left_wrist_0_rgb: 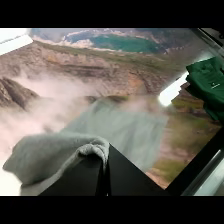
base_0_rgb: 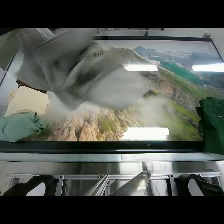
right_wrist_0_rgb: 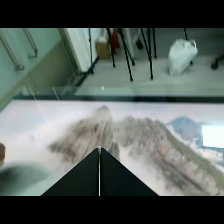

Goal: Fold the shirts.

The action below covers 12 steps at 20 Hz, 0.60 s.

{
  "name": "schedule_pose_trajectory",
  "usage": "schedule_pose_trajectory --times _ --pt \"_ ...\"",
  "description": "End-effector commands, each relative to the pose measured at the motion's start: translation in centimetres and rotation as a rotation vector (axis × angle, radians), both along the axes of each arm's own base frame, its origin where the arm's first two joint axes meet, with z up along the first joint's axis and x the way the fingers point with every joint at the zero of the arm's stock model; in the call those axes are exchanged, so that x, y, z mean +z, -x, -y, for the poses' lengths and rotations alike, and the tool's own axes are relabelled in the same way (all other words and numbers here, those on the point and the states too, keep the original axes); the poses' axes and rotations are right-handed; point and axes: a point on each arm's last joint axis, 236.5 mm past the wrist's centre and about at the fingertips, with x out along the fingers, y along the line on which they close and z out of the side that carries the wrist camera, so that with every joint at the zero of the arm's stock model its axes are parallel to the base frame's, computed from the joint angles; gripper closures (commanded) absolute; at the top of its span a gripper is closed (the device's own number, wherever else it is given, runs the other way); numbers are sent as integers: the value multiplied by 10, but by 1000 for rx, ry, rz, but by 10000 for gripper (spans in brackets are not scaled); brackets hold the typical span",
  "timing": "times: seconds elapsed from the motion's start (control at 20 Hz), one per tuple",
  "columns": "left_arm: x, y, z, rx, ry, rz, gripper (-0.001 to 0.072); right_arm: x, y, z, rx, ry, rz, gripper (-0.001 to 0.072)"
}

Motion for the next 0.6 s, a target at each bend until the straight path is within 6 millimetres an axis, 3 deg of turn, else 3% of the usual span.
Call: schedule_pose_trajectory --times 0.0,0.2,0.35,0.45,0.55 --pt "-16 21 10 -28 6 -21 693 -19 16 -20 91 31 -79 700" --pt "-106 4 28 -82 12 -264 693 -97 -12 -38 196 -33 -302 699" --pt "-166 -8 61 -154 11 -427 693 -161 -26 -57 270 -76 -476 699" --pt "-187 -11 99 -242 0 -467 693 -202 -31 -72 318 -95 -587 699" --pt "-193 -9 139 -351 -22 -464 693 -239 -32 -88 362 -109 -690 698"
